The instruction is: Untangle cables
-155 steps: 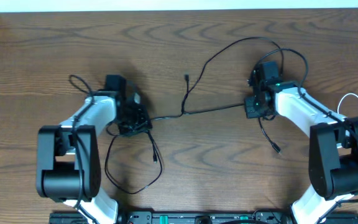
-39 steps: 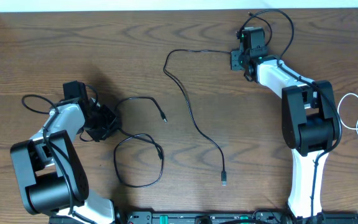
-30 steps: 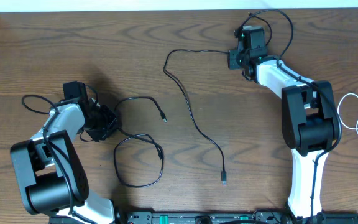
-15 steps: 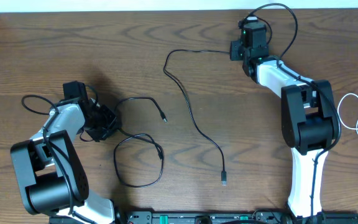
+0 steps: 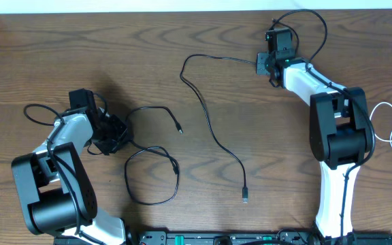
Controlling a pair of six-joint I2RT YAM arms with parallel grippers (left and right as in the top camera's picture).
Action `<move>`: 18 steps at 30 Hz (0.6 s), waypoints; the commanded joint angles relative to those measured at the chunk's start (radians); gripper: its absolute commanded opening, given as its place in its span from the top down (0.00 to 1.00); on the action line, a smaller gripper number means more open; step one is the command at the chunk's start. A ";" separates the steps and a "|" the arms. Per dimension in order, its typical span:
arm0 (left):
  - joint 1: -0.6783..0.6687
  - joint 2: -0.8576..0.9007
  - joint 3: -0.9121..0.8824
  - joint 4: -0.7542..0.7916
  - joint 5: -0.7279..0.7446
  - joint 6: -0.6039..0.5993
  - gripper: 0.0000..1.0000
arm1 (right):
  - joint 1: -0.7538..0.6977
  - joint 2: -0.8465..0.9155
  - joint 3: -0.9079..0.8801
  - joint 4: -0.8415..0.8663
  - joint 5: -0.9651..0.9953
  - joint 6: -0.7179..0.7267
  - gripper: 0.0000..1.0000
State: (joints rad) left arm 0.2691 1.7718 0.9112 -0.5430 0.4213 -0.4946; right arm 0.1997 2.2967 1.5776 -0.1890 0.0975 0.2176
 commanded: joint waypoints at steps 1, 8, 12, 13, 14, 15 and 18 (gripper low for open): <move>-0.007 0.123 -0.087 0.010 -0.140 0.002 0.86 | -0.003 0.047 -0.040 -0.158 -0.025 0.021 0.99; -0.007 0.123 -0.087 0.009 -0.137 0.003 0.86 | -0.003 0.047 -0.040 -0.447 -0.320 0.021 0.95; -0.007 0.123 -0.087 0.009 -0.098 0.003 0.85 | -0.002 0.047 -0.040 -0.567 -0.530 0.021 0.97; -0.007 0.123 -0.087 0.009 -0.095 0.003 0.85 | 0.001 0.047 -0.041 -0.594 -0.569 0.021 0.98; -0.007 0.123 -0.087 0.009 -0.095 0.003 0.85 | 0.005 0.047 -0.041 -0.617 -0.595 0.022 0.98; -0.007 0.123 -0.086 0.009 -0.095 0.003 0.85 | 0.011 0.047 -0.041 -0.640 -0.621 0.021 0.97; -0.007 0.123 -0.086 0.009 -0.092 0.003 0.85 | 0.033 0.047 -0.041 -0.713 -0.646 0.021 0.94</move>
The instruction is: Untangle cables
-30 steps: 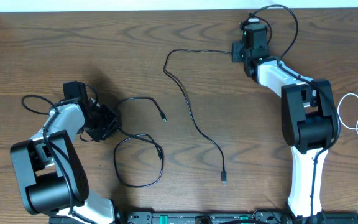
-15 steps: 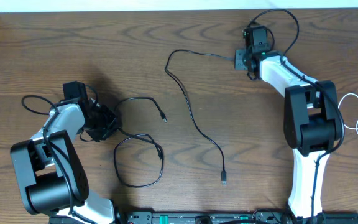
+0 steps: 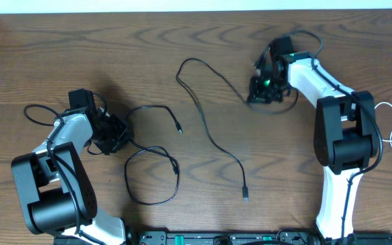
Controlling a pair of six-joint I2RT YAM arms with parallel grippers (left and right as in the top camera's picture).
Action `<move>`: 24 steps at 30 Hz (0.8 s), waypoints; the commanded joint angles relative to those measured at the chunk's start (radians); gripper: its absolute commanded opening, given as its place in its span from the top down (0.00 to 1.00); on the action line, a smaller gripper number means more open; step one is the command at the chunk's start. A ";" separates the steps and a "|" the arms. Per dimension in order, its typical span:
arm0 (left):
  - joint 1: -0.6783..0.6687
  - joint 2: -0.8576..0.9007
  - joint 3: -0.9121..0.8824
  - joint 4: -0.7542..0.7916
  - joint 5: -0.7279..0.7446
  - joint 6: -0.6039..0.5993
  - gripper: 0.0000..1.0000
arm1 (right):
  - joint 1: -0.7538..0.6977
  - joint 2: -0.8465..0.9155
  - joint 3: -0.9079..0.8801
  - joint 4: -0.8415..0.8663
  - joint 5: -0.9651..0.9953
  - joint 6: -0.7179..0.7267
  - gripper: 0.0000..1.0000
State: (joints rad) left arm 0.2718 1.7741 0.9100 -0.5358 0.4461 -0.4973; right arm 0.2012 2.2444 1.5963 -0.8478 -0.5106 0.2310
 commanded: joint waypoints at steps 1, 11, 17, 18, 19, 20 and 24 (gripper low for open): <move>-0.010 0.121 -0.085 0.002 -0.117 0.005 0.85 | 0.040 0.099 -0.060 -0.074 -0.038 0.006 0.93; -0.010 0.121 -0.085 0.002 -0.116 0.005 0.85 | 0.149 0.099 -0.060 -0.145 -0.055 -0.032 0.87; -0.010 0.121 -0.085 0.002 -0.117 0.005 0.83 | 0.168 0.083 -0.059 -0.182 -0.294 -0.221 0.85; -0.010 0.121 -0.085 0.002 -0.117 0.005 0.83 | 0.168 0.071 -0.059 -0.195 -0.314 -0.259 0.85; -0.010 0.121 -0.085 0.002 -0.117 0.005 0.83 | 0.168 0.062 -0.059 -0.204 -0.311 -0.280 0.84; -0.010 0.121 -0.085 0.002 -0.117 0.005 0.83 | 0.167 0.044 -0.058 -0.216 -0.303 -0.308 0.83; -0.010 0.121 -0.085 0.002 -0.117 0.005 0.83 | 0.164 -0.061 -0.058 -0.225 -0.212 -0.322 0.80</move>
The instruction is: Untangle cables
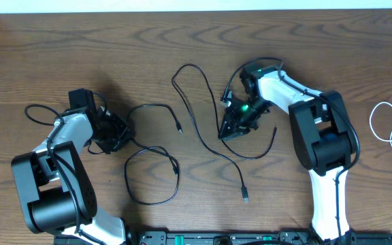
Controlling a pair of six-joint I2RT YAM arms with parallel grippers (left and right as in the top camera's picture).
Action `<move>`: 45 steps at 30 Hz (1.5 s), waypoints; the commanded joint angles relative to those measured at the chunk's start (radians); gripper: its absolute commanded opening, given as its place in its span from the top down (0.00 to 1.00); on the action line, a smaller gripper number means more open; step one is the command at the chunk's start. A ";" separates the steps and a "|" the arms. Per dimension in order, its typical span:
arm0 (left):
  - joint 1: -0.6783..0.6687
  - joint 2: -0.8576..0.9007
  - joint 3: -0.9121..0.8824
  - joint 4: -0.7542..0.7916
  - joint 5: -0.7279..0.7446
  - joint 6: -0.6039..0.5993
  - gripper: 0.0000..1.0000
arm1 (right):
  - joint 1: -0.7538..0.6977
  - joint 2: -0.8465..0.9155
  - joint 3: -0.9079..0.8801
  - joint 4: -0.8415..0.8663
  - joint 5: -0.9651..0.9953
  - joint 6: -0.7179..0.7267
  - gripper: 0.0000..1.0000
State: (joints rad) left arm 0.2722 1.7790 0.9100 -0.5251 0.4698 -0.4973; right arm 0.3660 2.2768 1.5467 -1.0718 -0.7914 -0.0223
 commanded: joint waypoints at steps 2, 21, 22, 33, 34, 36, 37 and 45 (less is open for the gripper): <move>-0.010 0.116 -0.085 -0.008 -0.140 0.005 0.83 | 0.002 -0.138 -0.008 0.006 0.104 -0.069 0.79; -0.010 0.116 -0.085 -0.009 -0.138 0.005 0.73 | 0.193 -0.176 -0.011 0.289 0.636 0.171 0.01; -0.010 0.116 -0.085 -0.009 -0.138 0.006 0.73 | 0.207 -0.176 -0.011 0.294 0.681 0.198 0.01; -0.010 0.116 -0.085 -0.011 -0.138 0.006 0.69 | 0.301 -0.165 -0.011 0.319 0.903 0.227 0.01; -0.010 0.116 -0.085 -0.012 -0.138 0.005 0.68 | 0.302 -0.163 -0.011 0.316 0.906 0.228 0.01; -0.010 0.116 -0.085 -0.012 -0.138 0.005 0.68 | 0.303 -0.156 -0.017 0.315 0.903 0.228 0.01; -0.010 0.116 -0.085 -0.012 -0.138 0.005 0.68 | 0.303 -0.153 -0.023 0.313 0.888 0.228 0.01; -0.010 0.116 -0.085 -0.012 -0.138 0.005 0.68 | 0.301 -0.151 -0.033 0.211 0.806 0.188 0.05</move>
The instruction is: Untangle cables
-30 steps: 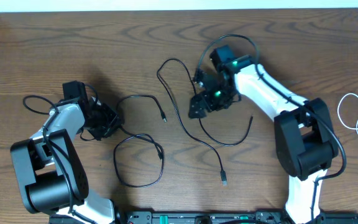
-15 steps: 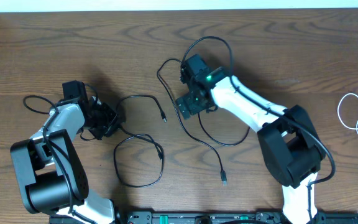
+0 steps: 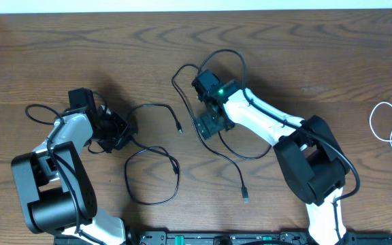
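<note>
A long black cable [image 3: 211, 144] runs from a bend at the upper middle [image 3: 175, 76] down to its plug [image 3: 245, 197] near the front. My right gripper [image 3: 207, 126] sits low on this cable at mid-table and looks shut on it. A slack loop of the cable [image 3: 250, 157] trails toward the right under the arm. A shorter black cable [image 3: 152, 202] loops at the front left, with its free plug [image 3: 180, 128] pointing right. My left gripper [image 3: 114, 135] rests on that cable's tangle and looks shut on it.
A white cable [image 3: 388, 129] lies coiled at the right table edge. The right arm [image 3: 271, 122] stretches diagonally across the middle. The left arm's base [image 3: 53, 197] fills the front left corner. More black wire [image 3: 36, 112] curls left of the left gripper.
My right gripper has moved left and slightly back, from about the table's centre to beside the long cable's upper bend, bringing the cable with it. The left arm has not moved.
My right gripper first held the long cable's end at the far right back of the table. At each later moment it was further left and nearer, the cable bunching into loops. It is now at mid-table. My left gripper stayed on the left tangle throughout.
</note>
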Controlling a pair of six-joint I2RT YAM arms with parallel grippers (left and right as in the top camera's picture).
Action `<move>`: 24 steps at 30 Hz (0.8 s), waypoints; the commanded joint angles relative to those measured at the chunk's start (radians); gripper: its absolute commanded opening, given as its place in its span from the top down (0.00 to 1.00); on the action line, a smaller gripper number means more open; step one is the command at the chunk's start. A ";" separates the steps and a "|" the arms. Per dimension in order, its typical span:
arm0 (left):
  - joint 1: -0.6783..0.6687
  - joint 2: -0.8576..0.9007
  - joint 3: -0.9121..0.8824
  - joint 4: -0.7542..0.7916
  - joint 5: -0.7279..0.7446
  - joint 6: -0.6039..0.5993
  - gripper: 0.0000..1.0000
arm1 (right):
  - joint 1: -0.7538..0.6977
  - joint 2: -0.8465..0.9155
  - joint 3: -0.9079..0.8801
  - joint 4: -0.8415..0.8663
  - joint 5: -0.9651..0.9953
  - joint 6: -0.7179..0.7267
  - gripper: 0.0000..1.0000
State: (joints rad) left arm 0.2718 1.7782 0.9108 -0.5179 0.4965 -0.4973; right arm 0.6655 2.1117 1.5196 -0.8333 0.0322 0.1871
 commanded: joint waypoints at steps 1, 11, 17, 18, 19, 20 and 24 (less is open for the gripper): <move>-0.010 0.116 -0.086 -0.019 -0.164 0.005 0.68 | 0.001 0.014 -0.006 -0.040 -0.024 -0.035 0.05; -0.010 0.116 -0.086 -0.020 -0.164 0.005 0.68 | -0.001 0.013 -0.006 -0.163 -0.200 -0.268 0.26; -0.010 0.116 -0.086 -0.020 -0.164 0.005 0.67 | 0.010 0.014 -0.016 -0.204 -0.213 -0.301 0.49; -0.010 0.116 -0.086 -0.020 -0.165 0.005 0.67 | 0.014 0.014 -0.021 -0.204 -0.223 -0.301 0.49; -0.010 0.116 -0.086 -0.020 -0.164 0.005 0.67 | 0.019 0.014 -0.027 -0.203 -0.227 -0.301 0.49; -0.010 0.116 -0.086 -0.020 -0.165 0.005 0.67 | 0.024 0.014 -0.032 -0.203 -0.225 -0.302 0.49; -0.010 0.116 -0.086 -0.024 -0.165 0.005 0.67 | 0.037 0.014 -0.057 -0.200 -0.223 -0.324 0.54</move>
State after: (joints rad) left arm 0.2718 1.7782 0.9115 -0.5186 0.4969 -0.4973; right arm 0.6857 2.1159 1.4918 -1.0351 -0.1688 -0.1074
